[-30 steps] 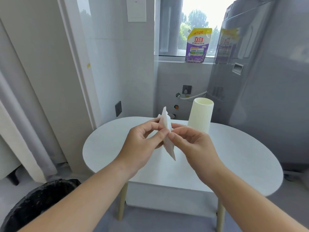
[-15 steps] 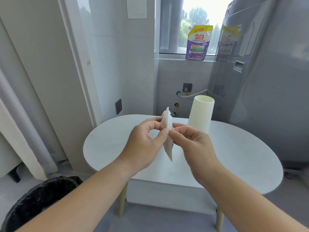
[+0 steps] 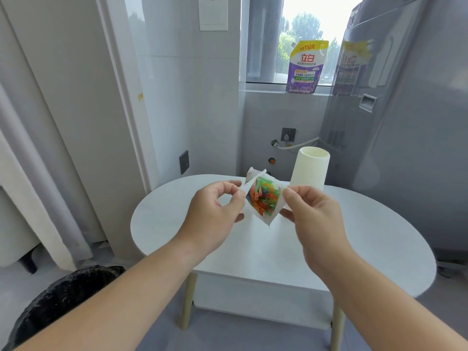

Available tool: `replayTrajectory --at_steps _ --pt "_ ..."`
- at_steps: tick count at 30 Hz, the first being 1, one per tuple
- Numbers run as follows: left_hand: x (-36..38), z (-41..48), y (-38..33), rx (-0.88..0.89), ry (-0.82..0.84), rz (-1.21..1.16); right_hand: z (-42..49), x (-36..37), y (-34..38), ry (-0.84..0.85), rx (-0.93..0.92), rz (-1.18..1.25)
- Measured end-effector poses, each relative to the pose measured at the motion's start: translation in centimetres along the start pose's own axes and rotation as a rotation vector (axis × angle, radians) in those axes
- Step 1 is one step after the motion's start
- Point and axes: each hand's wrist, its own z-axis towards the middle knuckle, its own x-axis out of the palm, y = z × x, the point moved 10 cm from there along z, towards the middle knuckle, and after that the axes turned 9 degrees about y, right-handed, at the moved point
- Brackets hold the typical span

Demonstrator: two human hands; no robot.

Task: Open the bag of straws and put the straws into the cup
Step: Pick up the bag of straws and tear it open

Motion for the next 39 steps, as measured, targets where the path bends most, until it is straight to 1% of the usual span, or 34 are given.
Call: replayTrajectory --at_steps 3,5,7,10,12,14,15,16,18,19,20,21,22,23,25,27,29,32,34,36,39 --pt "-0.1 -0.2 -0.5 0.048 -0.018 0.074 -0.1 -0.4 1.0 -0.041 -0.094 -0.233" --pt "0.8 -0.3 -1.0 0.094 0.001 0.15 -0.5 0.1 1.5 -0.021 -0.161 -0.368" --pt "1.5 -0.4 -1.6 0.119 0.013 0.202 -0.6 0.7 1.7 0.017 -0.2 -0.446" --pt "1.4 -0.8 -2.2 0.098 -0.02 0.299 -0.3 0.7 1.4 0.054 -0.203 -0.426" --pt "0.9 -1.0 -2.0 0.072 -0.052 0.274 0.0 -0.2 1.4 0.008 -0.174 -0.355" --pt "0.5 -1.0 -1.2 0.007 -0.089 0.1 0.2 -1.0 1.3 -0.04 -0.136 -0.241" --pt "0.6 -1.0 -0.2 -0.088 -0.103 -0.031 0.3 -1.3 1.1 -0.052 -0.111 -0.162" --pt "1.0 -1.1 1.5 -0.23 -0.097 -0.15 0.4 -1.3 0.9 -0.054 -0.085 -0.071" --pt "3.1 -1.6 5.1 -0.544 -0.002 -0.378 0.4 -1.0 0.6 -0.038 -0.032 0.111" --pt "4.6 -1.9 6.3 -0.653 0.078 -0.546 0.4 -0.7 0.4 -0.024 -0.002 0.19" --pt "6.2 -2.0 6.9 -0.7 0.163 -0.75 0.3 -0.4 0.1 -0.006 0.029 0.259" --pt "7.5 -1.8 6.8 -0.687 0.235 -0.934 0.1 0.0 -0.2 0.019 0.061 0.328" --pt "8.3 -1.5 6.3 -0.641 0.282 -1.053 0.0 0.3 -0.6 0.041 0.094 0.395" --pt "8.7 -1.2 5.9 -0.587 0.291 -1.129 -0.2 0.8 -0.9 0.064 0.132 0.471" --pt "8.9 -0.4 5.1 -0.483 0.22 -1.232 -0.5 1.3 -1.4 0.098 0.208 0.617" --pt "8.5 0.6 4.4 -0.385 0.109 -1.26 -0.5 1.3 -2.0 0.106 0.277 0.724" --pt "7.9 1.7 3.7 -0.307 0.038 -1.191 -0.5 1.0 -2.5 0.102 0.334 0.787" --pt "7.0 3.1 3.3 -0.288 -0.055 -1.068 -0.5 0.2 -3.2 0.079 0.399 0.795" --pt "6.8 3.8 3.3 -0.252 -0.074 -0.987 -0.4 -0.8 -4.1 0.044 0.444 0.764" --pt "6.1 4.2 2.9 -0.163 -0.085 -0.851 -0.1 -1.1 -4.7 0.016 0.476 0.752" --pt "6.4 4.5 1.4 -0.036 -0.057 -0.64 0.4 -1.1 -5.6 -0.034 0.508 0.778"
